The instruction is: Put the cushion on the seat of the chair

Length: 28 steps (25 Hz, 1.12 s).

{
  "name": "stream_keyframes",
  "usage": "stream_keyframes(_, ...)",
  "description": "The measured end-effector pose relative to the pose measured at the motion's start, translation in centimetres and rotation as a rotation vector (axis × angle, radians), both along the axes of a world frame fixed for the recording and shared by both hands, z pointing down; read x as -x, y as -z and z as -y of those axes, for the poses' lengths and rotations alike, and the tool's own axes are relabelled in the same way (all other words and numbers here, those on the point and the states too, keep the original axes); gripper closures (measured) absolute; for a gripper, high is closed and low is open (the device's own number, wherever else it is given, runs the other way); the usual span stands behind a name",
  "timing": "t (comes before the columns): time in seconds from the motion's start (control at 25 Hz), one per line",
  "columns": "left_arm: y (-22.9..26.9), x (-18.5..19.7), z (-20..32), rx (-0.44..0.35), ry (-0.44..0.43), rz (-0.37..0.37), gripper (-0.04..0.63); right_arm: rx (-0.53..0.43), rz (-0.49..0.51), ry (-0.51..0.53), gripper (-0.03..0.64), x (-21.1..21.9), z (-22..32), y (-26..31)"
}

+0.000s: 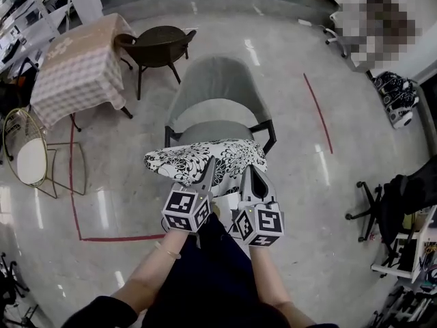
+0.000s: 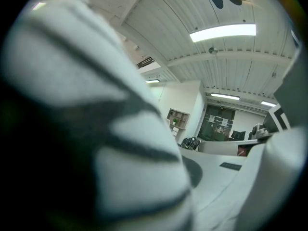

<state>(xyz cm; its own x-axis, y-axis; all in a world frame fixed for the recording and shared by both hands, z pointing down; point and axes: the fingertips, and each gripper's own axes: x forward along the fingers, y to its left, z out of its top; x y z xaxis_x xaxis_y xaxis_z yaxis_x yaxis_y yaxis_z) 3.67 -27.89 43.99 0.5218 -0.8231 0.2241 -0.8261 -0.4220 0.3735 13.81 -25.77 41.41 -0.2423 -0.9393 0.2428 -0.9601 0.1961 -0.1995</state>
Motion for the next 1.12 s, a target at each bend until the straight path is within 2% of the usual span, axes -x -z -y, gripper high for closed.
stream_keyframes(0.36, -1.7, -3.0, 6.5, -0.007, -0.008, 0.025, 0.557, 0.020, -0.009, 0.052, 0.603, -1.0, 6.5, -1.9)
stream_keyframes(0.56, -1.7, -4.2, 9.6, -0.057, -0.019, 0.038, 0.557, 0.009, -0.024, 0.084, 0.603, -1.7, 9.2, -2.5)
stream_keyframes(0.72, -2.7, -3.8, 12.7, -0.092, -0.007, 0.011, 0.557, 0.001, -0.027, 0.094, 0.603, -1.3, 11.1, -3.7)
stream_keyframes(0.8, -4.9, -3.9, 13.4, -0.073, -0.010, -0.012, 0.557, 0.009, -0.027, 0.102, 0.603, -1.2, 11.7, -5.0)
stream_keyframes(0.92, -11.1, -4.1, 12.6, 0.008, -0.014, -0.028, 0.557, 0.050, -0.028, 0.123, 0.603, -0.8, 11.5, -8.8)
stream_keyframes(1.12, -22.3, -4.4, 10.4, 0.144, -0.024, -0.003, 0.557, 0.131, -0.040, 0.132, 0.603, -0.7, 11.0, -16.6)
